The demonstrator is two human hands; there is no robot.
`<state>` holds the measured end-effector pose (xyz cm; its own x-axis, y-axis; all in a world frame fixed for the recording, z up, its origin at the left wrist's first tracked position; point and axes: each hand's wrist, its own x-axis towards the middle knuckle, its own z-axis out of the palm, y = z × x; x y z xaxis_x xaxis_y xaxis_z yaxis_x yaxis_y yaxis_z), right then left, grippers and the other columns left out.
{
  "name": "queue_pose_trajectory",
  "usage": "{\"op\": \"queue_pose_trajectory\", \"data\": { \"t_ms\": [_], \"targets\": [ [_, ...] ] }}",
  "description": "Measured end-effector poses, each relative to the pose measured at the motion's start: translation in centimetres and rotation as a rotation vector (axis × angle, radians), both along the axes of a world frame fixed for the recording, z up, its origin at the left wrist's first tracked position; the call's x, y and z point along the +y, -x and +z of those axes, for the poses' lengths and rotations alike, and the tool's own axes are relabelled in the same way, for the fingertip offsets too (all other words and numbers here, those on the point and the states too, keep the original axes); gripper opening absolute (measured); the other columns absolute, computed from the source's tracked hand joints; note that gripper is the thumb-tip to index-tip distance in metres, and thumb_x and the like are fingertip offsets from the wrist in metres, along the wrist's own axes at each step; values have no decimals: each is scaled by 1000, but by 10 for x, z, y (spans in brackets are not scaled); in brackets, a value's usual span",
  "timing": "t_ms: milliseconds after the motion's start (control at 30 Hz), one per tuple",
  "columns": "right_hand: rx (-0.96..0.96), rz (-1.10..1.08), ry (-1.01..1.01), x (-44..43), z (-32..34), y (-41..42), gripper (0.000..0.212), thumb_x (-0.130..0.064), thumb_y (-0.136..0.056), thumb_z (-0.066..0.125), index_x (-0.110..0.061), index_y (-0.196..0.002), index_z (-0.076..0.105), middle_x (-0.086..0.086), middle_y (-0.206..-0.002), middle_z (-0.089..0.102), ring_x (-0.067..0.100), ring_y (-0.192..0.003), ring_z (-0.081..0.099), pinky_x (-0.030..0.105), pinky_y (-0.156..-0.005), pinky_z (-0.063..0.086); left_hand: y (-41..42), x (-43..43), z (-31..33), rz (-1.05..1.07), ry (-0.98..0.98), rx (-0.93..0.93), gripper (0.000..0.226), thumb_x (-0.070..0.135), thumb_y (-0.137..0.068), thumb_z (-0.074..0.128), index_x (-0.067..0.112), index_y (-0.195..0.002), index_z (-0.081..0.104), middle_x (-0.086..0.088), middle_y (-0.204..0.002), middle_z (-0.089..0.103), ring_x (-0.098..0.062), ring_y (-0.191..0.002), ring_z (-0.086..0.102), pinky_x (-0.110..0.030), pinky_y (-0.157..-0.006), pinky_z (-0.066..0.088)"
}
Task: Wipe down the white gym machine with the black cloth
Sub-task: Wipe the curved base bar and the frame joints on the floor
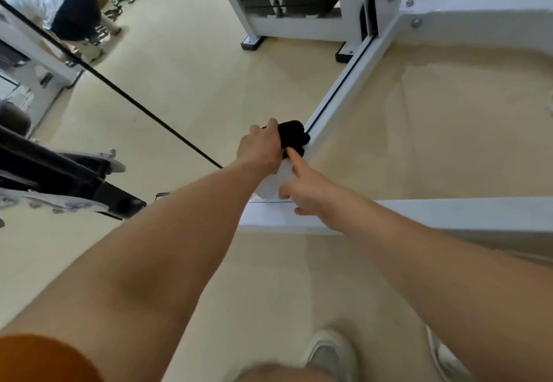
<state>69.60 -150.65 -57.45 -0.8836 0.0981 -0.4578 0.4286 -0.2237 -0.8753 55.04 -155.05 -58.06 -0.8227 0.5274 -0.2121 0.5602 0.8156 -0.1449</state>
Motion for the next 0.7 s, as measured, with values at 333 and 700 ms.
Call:
{"op": "queue_pose_trajectory", "data": {
  "t_ms": [333, 700],
  "targets": [
    [201, -519, 290, 4, 2, -8, 47, 2, -89, 47, -24, -127, 59, 4, -110, 67, 19, -101, 64, 35, -73, 57, -69, -49, -1, -379, -780, -134, 48, 11, -77, 63, 12, -124, 64, -8, -128, 59, -24, -118, 49, -28, -108, 34],
    [-243, 214, -1275, -72, -85, -12, 71, -38, -100, 43, -9, -156, 10, 16, -162, 14, 30, -148, 16, 36, -118, 19, -75, -155, -107, -101, -331, 85, 51, 45, -87, 41, 17, -126, 58, -4, -132, 55, -24, -116, 48, -46, -92, 37]
  ]
}}
